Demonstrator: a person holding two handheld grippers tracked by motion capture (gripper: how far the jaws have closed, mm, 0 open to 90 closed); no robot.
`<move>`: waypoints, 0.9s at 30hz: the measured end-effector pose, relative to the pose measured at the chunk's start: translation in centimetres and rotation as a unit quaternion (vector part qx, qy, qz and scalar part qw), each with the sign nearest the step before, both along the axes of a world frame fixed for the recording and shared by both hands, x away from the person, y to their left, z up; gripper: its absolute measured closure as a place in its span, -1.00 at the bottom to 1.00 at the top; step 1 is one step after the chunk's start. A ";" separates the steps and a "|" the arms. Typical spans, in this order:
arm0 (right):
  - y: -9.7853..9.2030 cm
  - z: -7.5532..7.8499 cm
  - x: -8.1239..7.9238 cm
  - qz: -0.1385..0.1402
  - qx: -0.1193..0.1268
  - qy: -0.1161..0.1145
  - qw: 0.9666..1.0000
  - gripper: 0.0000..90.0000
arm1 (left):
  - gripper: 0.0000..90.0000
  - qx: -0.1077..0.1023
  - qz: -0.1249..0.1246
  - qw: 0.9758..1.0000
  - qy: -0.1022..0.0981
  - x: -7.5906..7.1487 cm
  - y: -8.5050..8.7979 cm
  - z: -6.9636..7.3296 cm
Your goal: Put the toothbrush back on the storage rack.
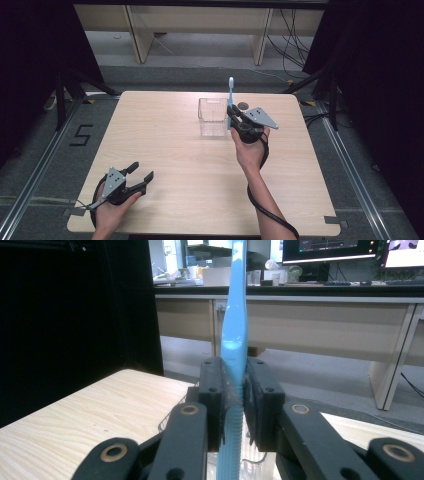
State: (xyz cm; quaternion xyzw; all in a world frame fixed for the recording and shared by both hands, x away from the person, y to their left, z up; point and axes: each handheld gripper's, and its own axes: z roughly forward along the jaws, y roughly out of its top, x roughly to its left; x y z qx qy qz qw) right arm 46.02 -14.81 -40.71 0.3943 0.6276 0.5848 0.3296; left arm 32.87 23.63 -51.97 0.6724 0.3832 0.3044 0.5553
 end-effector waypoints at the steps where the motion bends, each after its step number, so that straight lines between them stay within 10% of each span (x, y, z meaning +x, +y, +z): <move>1: 0.1 0.0 0.1 0.005 0.008 0.004 1.000 0.77 | -0.29 0.000 0.000 1.000 -0.001 0.0 0.0 0.0; 27: 0.5 0.1 2.0 -0.010 0.020 0.000 1.000 0.77 | -0.29 0.001 0.005 1.000 0.003 -0.1 0.2 0.1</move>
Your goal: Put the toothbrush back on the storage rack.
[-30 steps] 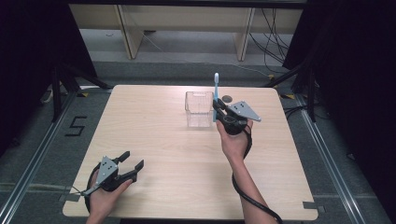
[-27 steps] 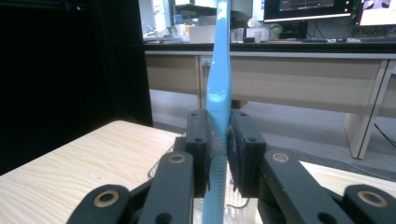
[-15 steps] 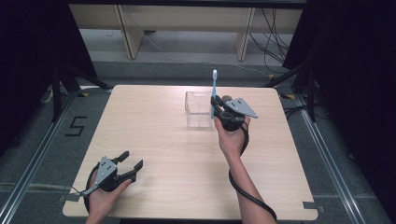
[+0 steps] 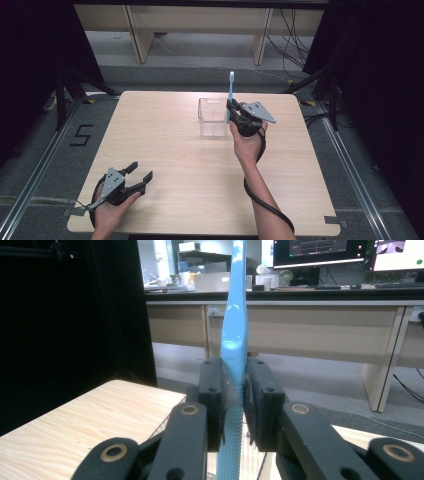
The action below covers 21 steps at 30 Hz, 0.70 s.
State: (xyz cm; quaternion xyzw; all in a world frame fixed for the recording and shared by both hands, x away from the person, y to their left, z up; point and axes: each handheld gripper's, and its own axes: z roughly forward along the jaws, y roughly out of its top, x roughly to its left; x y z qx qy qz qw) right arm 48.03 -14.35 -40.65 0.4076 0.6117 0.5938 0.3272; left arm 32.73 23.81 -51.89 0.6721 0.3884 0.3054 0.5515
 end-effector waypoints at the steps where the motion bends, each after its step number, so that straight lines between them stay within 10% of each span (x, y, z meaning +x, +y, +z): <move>1: 0.0 0.0 0.1 -0.001 -0.002 -0.002 1.000 0.77 | -0.29 0.000 0.000 1.000 0.000 0.0 0.0 0.0; 21: 0.0 0.7 1.4 -0.016 0.007 -0.009 1.000 0.77 | -0.29 -0.004 -0.003 1.000 -0.006 0.1 0.0 0.0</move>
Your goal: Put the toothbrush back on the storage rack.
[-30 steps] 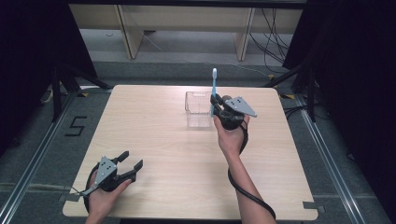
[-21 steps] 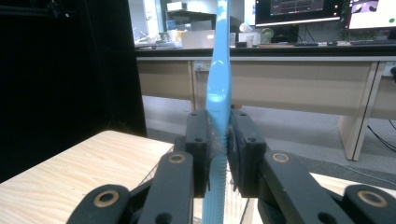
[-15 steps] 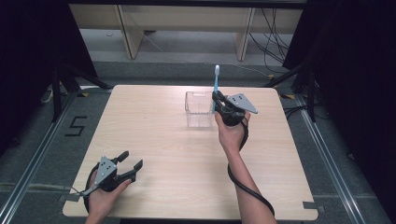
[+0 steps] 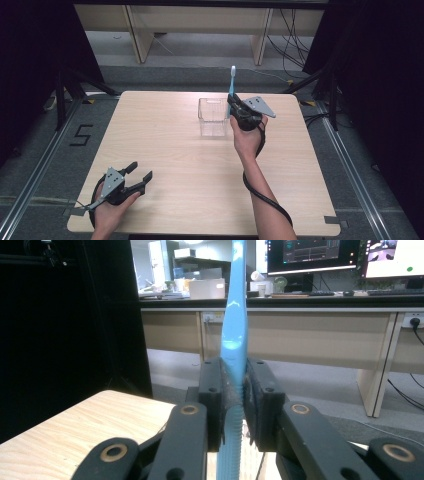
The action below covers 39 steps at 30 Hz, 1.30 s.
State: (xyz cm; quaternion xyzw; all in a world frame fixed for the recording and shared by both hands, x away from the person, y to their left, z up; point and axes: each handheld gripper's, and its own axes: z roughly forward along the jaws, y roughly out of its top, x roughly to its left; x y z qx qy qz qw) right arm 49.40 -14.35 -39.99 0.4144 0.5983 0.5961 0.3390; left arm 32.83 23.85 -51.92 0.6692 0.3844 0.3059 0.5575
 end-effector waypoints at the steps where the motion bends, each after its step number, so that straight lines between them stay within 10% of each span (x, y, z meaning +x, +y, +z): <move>1: 0.0 0.0 0.1 0.004 -0.003 0.002 1.000 0.77 | -0.29 0.001 0.001 1.000 0.001 0.0 0.0 0.0; 39: 0.4 -1.2 2.0 -0.006 0.011 0.002 1.000 0.77 | -0.29 0.004 0.002 1.000 0.008 -0.1 0.0 -0.1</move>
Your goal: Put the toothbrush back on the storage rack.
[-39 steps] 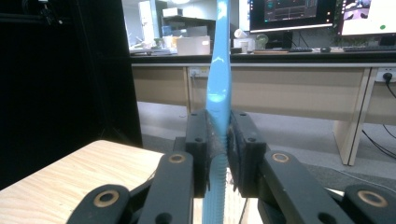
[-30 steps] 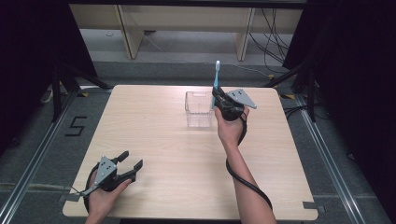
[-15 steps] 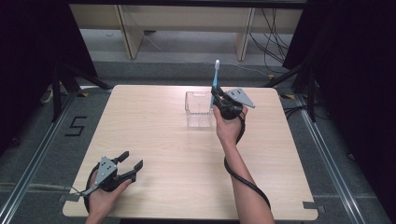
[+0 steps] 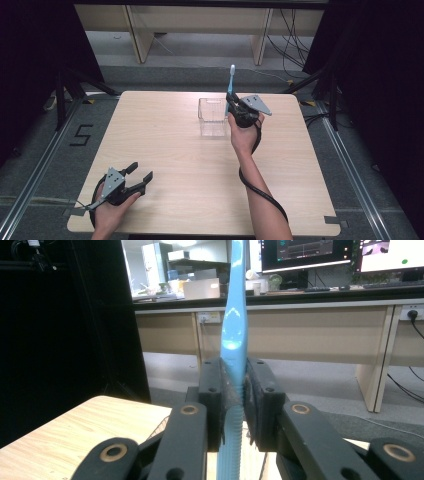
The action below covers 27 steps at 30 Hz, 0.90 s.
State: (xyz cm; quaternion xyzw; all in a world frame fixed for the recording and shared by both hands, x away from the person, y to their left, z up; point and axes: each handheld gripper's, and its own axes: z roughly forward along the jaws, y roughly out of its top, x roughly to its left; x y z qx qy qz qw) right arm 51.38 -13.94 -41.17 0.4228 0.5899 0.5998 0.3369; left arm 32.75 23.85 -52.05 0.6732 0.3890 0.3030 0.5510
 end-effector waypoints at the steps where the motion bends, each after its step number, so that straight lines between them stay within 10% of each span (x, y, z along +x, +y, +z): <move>1: 0.0 0.0 0.0 -0.002 0.000 0.002 1.000 0.77 | -0.29 0.000 0.000 1.000 0.000 0.0 0.0 0.0; 27: 0.4 -1.2 0.8 -0.006 -0.007 0.005 1.000 0.77 | -0.29 -0.001 0.002 1.000 -0.001 0.0 0.1 0.0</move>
